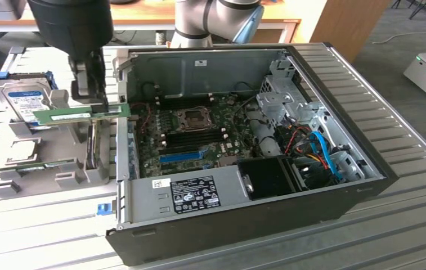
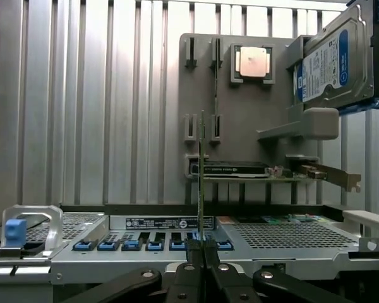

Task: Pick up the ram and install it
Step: 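Pick up the ram and move it above insertion slot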

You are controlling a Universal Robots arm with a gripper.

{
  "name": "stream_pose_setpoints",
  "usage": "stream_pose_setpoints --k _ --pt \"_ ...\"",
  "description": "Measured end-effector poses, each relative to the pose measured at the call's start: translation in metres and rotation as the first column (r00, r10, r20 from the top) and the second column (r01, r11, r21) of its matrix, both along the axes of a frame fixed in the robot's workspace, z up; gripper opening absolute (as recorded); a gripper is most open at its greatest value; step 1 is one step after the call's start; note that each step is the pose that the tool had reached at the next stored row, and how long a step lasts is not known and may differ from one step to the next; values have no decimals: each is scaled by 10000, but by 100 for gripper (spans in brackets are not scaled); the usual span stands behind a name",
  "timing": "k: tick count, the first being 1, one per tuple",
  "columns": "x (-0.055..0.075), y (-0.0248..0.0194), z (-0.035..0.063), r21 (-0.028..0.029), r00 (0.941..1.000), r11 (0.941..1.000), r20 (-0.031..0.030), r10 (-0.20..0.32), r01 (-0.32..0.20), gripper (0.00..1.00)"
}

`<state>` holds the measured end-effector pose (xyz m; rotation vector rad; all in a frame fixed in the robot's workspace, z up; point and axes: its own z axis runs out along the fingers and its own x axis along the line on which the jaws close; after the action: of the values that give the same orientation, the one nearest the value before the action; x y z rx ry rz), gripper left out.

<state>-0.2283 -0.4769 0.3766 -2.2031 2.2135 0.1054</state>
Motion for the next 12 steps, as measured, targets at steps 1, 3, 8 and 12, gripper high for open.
stream_pose_setpoints --k 1,3,8,12 --pt "20 -1 0 8 10000 10000 0 1 -1 13" --pt "63 -4 0 18 10000 10000 0 2 -2 13" --pt "176 -14 0 43 10000 10000 0 4 -4 13" --pt "296 -22 0 78 10000 10000 1 11 -11 13"
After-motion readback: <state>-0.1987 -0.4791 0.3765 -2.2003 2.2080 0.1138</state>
